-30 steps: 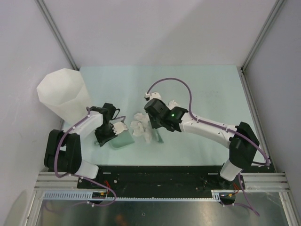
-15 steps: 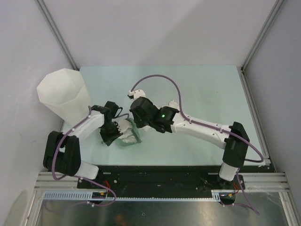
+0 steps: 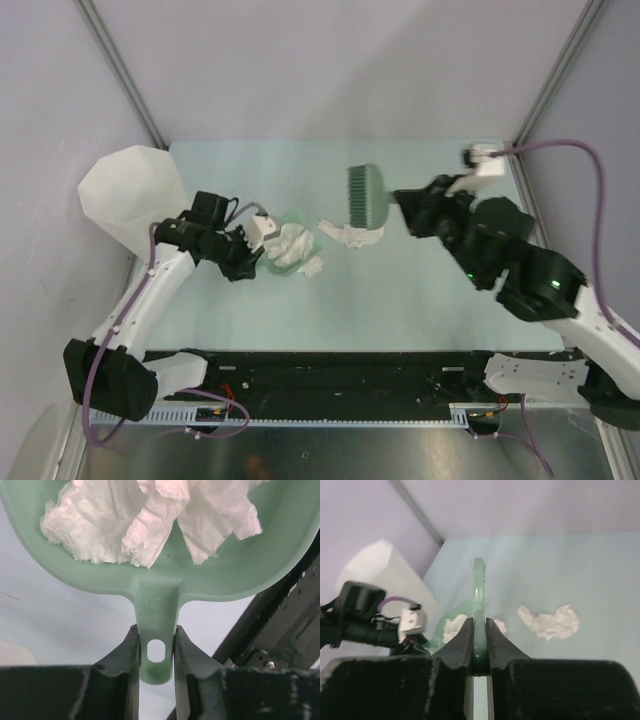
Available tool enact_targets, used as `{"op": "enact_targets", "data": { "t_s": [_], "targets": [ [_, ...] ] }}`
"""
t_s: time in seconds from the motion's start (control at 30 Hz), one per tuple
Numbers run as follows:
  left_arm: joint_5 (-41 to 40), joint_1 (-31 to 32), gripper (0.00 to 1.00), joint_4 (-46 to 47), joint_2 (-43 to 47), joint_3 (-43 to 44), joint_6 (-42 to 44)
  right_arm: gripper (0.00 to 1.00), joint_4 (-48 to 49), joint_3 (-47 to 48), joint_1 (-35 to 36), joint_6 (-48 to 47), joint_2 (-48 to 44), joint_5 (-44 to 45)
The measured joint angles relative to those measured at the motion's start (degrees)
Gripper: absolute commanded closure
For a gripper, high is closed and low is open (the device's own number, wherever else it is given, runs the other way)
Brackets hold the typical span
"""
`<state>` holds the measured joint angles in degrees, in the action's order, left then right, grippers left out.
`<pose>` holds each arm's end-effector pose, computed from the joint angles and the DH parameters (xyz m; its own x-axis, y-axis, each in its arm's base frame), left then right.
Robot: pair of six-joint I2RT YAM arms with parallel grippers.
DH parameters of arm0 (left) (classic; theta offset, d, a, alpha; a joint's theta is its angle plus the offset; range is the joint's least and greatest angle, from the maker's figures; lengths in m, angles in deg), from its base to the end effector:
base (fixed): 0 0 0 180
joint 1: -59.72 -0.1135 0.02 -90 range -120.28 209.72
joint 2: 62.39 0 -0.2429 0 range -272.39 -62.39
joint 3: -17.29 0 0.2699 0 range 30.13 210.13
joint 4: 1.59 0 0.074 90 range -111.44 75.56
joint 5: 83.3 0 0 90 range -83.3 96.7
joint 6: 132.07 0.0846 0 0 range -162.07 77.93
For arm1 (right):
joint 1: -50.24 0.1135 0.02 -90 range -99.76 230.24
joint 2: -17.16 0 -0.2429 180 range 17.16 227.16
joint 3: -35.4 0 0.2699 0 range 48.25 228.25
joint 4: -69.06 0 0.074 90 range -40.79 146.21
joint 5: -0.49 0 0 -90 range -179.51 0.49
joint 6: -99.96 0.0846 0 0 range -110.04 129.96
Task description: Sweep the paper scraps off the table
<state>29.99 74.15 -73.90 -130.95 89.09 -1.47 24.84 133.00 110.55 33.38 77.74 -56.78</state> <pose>0.2385 -0.0959 0.2131 -0.4488 0.7327 -0.5116 0.8663 0.4972 -0.0479 0.1686 0.2034 0.4694 -0.2418 0.2509 -0.9373 -0.4021 0.8532 0.3322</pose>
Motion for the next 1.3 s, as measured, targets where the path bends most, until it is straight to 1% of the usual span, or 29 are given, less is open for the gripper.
{"op": "enact_targets", "data": {
  "t_s": [0.13,0.3,0.4,0.5,0.67,0.87,0.97,1.03,1.1,1.17,1.3],
  "targets": [
    [2.0,-0.6,1.0,0.0,1.9,8.1,-4.7,1.0,-1.6,-1.7,-2.0,0.4,-7.0,4.6],
    [2.0,-4.1,1.0,0.1,2.2,21.9,-12.7,1.0,-5.1,-3.8,-3.9,1.1,-8.5,7.0],
    [-2.8,-6.8,1.0,0.6,1.7,31.1,-17.5,1.0,-7.4,-5.0,-4.3,1.5,-7.9,6.9],
    [-8.5,-10.1,1.0,0.7,1.6,37.2,-19.6,1.0,-8.9,-6.1,-4.5,1.6,-7.1,6.9],
    [-21.9,-13.8,1.0,-0.3,1.3,41.0,-18.2,1.0,-10.4,-6.9,-4.9,1.6,-7.1,6.4],
    [-41.4,-18.7,1.0,-1.7,0.4,42.1,-8.9,1.0,-10.4,-7.1,-5.2,1.4,-7.1,5.2],
    [-51.5,-20.1,1.0,-1.9,-0.1,43.3,-1.7,1.0,-10.2,-7.2,-5.3,1.3,-7.0,4.3],
    [-57.3,-20.5,1.0,-1.8,0.0,43.4,4.8,1.0,-9.8,-7.2,-5.3,1.2,-6.7,3.6],
    [-61.7,-20.5,1.0,-1.1,0.5,42.2,11.1,1.0,-9.4,-7.4,-5.3,1.0,-6.3,2.8],
    [-65.7,-20.5,1.0,-0.9,1.7,38.9,18.3,1.0,-9.1,-7.6,-5.3,0.9,-5.9,2.4],
    [-71.6,-20.5,0.99,-1.0,2.7,34.8,31.1,1.0,-8.9,-8.0,-5.3,0.5,-5.3,1.4]
  ]
}}
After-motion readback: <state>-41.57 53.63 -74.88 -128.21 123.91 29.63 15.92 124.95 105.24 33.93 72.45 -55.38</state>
